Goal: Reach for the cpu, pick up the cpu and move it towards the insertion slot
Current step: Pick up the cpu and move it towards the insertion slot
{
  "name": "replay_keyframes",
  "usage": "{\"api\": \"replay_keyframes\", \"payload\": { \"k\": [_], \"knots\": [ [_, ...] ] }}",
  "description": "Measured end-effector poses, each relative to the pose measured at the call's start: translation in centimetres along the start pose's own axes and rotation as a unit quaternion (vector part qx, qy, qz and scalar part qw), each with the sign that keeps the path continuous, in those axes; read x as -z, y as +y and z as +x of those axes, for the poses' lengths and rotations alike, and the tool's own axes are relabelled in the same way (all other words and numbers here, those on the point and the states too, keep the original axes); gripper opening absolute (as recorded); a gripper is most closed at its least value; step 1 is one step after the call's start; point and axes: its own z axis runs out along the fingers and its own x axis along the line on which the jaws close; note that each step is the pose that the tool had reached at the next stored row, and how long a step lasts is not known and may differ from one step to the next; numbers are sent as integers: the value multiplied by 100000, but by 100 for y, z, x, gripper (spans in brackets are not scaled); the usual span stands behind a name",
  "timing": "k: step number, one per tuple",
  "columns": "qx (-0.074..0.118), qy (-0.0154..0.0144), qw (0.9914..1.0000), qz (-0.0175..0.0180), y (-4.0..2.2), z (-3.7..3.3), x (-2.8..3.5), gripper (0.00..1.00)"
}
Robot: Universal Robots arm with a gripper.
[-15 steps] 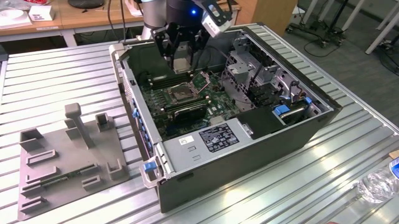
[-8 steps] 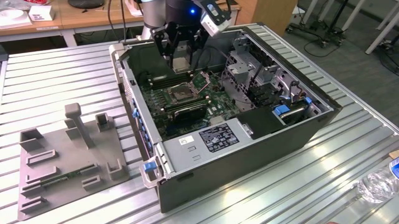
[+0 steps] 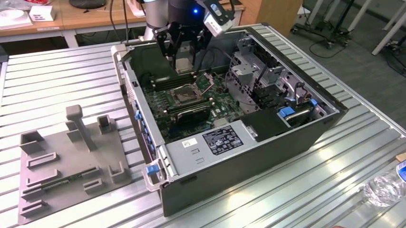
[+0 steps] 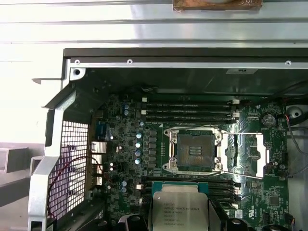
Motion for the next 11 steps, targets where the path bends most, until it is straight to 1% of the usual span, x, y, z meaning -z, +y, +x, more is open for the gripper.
{"api": "replay_keyframes", "payload": {
  "k": [11],
  "knots": [
    [-10,-2,100000,-5,31,0,-5,54]
  ]
}}
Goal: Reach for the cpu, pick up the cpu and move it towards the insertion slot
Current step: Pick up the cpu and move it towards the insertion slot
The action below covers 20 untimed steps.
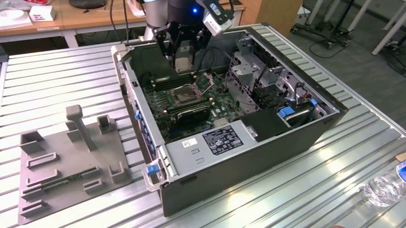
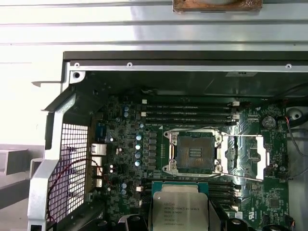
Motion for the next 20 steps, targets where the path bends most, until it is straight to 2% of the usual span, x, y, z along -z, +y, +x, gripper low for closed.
{"api": "replay_keyframes", "payload": {
  "k": [11,17,20],
  "knots": [
    [8,-3,100000,1,11,-1,-24,54],
    [9,-2,100000,0,88,-2,-50,54],
    [13,0,100000,4,149,-4,-76,54]
  ]
}}
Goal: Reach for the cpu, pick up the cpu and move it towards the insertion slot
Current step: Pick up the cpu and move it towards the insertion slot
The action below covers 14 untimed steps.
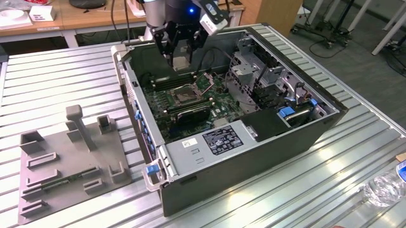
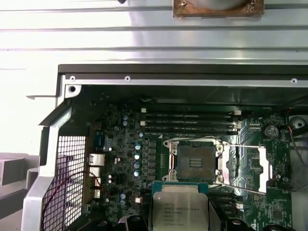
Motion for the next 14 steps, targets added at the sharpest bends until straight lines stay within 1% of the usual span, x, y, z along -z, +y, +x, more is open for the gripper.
{"api": "replay_keyframes", "payload": {
  "k": [4,6,12,14],
  "knots": [
    [-8,2,100000,1,76,-10,-49,54],
    [10,1,100000,-5,110,-35,-74,54],
    [0,3,100000,0,145,-171,-115,54],
    [-7,0,100000,-1,157,-186,-129,54]
  ]
}}
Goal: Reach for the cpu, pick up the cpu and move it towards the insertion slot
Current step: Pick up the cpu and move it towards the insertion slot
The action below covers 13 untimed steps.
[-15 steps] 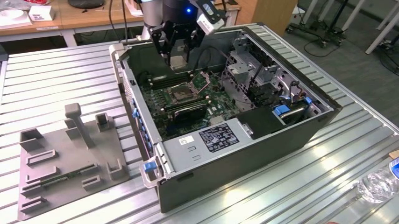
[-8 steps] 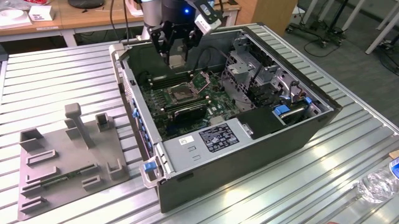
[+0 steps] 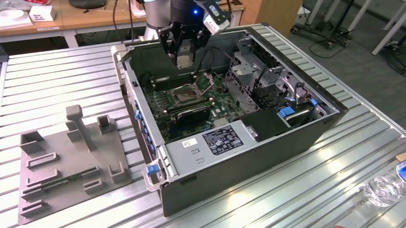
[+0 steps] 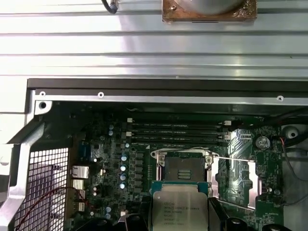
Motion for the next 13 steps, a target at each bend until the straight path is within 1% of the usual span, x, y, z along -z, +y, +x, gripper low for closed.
{"api": "replay_keyframes", "payload": {
  "k": [3,13],
  "knots": [
    [-4,-5,100000,-5,15,-2,-21,54],
    [-8,1,100000,1,25,-2,-25,54]
  ]
}}
